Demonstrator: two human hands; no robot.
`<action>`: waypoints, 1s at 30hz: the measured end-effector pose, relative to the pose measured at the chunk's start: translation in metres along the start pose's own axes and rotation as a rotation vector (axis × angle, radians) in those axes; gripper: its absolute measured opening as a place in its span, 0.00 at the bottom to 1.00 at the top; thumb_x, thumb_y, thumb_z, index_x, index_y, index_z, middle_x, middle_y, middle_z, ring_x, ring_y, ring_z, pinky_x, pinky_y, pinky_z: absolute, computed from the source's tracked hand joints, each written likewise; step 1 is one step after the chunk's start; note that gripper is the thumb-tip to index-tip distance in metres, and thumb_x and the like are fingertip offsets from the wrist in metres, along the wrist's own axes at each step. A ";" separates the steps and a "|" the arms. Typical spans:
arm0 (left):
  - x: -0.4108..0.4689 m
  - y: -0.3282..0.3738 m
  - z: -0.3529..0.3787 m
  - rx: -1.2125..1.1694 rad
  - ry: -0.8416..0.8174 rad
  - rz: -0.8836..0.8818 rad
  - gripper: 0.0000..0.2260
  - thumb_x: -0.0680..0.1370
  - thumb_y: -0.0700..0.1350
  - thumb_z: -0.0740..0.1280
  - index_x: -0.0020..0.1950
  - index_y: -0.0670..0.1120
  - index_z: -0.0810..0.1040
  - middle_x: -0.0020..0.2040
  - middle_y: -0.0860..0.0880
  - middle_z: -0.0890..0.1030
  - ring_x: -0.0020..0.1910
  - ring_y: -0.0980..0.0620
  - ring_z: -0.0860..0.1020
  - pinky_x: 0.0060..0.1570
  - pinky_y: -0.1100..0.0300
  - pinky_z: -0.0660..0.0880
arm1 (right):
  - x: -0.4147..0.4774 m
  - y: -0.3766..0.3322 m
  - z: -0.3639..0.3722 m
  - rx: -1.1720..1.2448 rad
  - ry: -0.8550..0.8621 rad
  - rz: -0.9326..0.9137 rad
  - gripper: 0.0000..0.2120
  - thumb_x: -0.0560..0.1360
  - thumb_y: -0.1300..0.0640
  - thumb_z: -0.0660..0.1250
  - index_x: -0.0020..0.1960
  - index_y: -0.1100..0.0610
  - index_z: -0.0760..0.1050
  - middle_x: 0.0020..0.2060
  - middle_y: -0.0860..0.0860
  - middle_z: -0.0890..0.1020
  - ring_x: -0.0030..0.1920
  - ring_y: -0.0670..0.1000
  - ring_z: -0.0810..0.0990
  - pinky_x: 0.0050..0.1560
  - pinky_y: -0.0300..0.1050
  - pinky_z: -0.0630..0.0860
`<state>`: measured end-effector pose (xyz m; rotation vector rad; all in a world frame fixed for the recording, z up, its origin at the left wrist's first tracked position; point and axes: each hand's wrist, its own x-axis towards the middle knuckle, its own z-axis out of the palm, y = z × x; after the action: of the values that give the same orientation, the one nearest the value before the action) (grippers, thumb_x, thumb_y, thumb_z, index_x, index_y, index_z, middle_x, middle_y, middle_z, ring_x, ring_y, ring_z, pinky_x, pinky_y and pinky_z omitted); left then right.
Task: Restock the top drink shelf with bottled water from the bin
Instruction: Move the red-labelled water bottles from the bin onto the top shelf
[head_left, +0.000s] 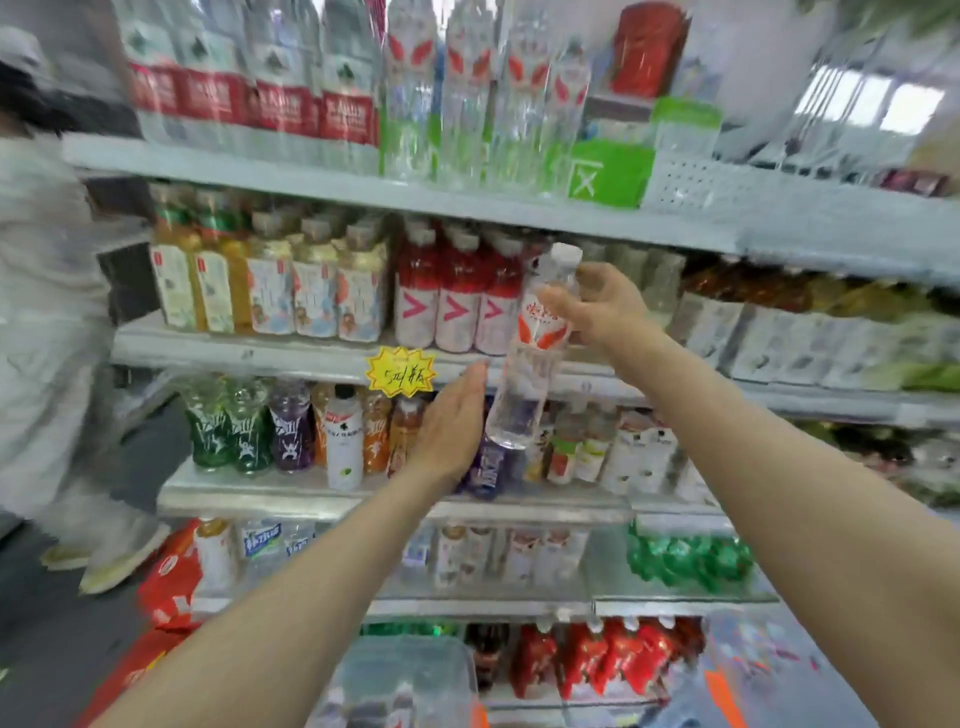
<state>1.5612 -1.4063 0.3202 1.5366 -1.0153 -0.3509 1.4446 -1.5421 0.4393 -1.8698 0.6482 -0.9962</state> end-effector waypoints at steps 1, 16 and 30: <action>0.013 0.018 0.001 0.002 -0.004 0.044 0.25 0.84 0.61 0.46 0.77 0.54 0.66 0.76 0.55 0.67 0.74 0.56 0.64 0.69 0.62 0.57 | 0.013 -0.019 -0.012 0.008 0.016 -0.041 0.14 0.73 0.56 0.78 0.53 0.52 0.75 0.43 0.47 0.86 0.45 0.51 0.86 0.43 0.47 0.85; 0.183 0.172 0.039 -0.003 -0.127 0.372 0.27 0.82 0.64 0.45 0.81 0.58 0.53 0.79 0.62 0.54 0.70 0.71 0.54 0.66 0.72 0.48 | 0.211 -0.158 -0.114 0.065 0.039 -0.381 0.10 0.74 0.54 0.77 0.52 0.48 0.79 0.40 0.48 0.87 0.41 0.52 0.88 0.41 0.50 0.84; 0.254 0.161 0.063 0.201 -0.029 0.223 0.34 0.79 0.70 0.42 0.82 0.55 0.45 0.81 0.59 0.46 0.79 0.60 0.46 0.78 0.54 0.44 | 0.307 -0.114 -0.096 0.146 -0.116 -0.375 0.20 0.75 0.55 0.76 0.65 0.57 0.79 0.52 0.58 0.86 0.52 0.57 0.87 0.61 0.63 0.80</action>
<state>1.5973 -1.6260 0.5317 1.5802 -1.2622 -0.1169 1.5332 -1.7654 0.6811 -1.9397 0.1513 -1.1268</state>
